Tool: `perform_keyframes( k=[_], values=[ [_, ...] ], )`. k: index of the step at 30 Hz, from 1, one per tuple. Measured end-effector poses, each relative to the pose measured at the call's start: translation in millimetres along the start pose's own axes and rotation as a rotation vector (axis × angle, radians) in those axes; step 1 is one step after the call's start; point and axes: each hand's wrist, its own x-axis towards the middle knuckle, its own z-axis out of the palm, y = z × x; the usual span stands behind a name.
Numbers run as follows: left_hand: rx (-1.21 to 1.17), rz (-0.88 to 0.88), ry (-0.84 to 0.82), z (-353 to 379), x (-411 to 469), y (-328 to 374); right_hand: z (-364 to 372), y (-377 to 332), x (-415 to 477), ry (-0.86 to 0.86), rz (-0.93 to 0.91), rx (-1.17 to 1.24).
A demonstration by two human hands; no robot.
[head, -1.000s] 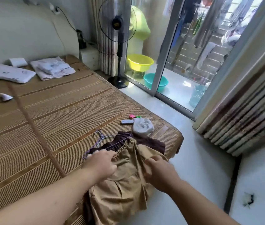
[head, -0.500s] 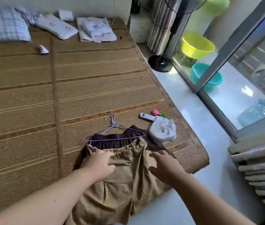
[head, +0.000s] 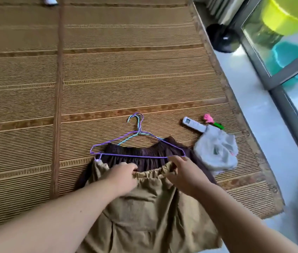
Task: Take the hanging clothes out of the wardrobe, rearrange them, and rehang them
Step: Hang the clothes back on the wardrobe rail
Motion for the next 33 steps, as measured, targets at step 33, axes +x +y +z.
perform_keyframes(
  k=[33],
  values=[
    [-1.234, -0.523, 0.323, -11, 68, 98, -41, 15, 102, -0.163, -0.349, 0.137]
  ],
)
